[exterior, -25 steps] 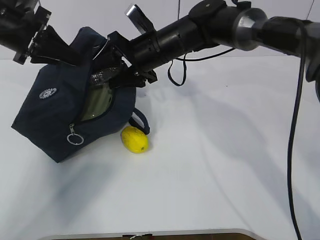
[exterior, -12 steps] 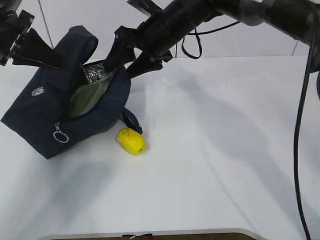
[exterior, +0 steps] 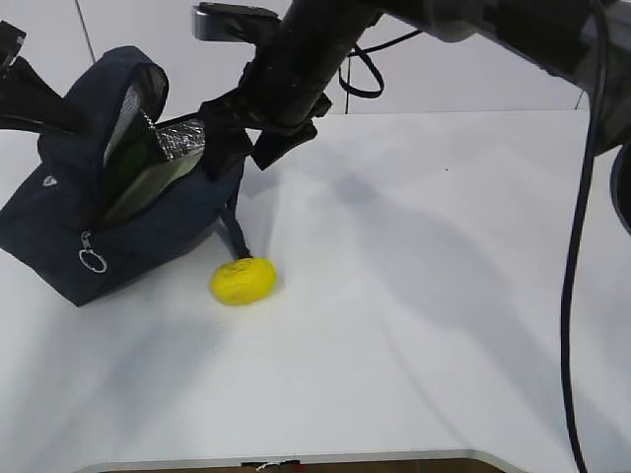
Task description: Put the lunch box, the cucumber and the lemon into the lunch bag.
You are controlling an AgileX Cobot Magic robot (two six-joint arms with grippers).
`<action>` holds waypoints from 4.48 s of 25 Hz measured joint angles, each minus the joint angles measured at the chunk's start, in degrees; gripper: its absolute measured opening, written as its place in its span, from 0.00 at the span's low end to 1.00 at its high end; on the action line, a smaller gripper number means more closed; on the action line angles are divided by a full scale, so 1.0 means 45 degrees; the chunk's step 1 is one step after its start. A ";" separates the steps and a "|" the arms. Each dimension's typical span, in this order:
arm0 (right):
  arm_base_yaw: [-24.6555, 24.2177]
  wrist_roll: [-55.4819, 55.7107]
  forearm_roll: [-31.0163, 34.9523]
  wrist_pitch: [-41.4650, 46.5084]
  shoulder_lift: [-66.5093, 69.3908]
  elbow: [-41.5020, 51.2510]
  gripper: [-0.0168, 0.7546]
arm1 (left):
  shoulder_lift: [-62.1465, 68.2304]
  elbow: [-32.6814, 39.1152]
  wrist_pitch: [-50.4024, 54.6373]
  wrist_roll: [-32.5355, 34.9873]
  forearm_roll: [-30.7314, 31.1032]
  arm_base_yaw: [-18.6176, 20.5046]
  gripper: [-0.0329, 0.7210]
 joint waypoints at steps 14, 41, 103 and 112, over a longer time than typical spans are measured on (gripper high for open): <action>0.1499 0.0873 -0.2092 0.0076 -0.0257 0.1467 0.77 | 0.0000 0.0000 0.0040 -0.0689 0.0810 0.1443 0.05; 0.1749 1.1294 -0.3396 0.0076 -0.0257 0.1529 0.77 | 0.0000 0.0000 -0.0461 -0.1633 0.1688 0.2389 0.05; 0.2064 0.8338 -0.1937 -0.0115 0.0082 0.1577 0.44 | 0.0000 0.0000 -0.0310 -0.1633 0.1669 0.2389 0.05; 0.2064 0.7818 -0.1263 0.0030 -0.1596 0.1549 0.44 | 0.0000 0.0000 -0.0288 -0.1633 0.1660 0.2389 0.05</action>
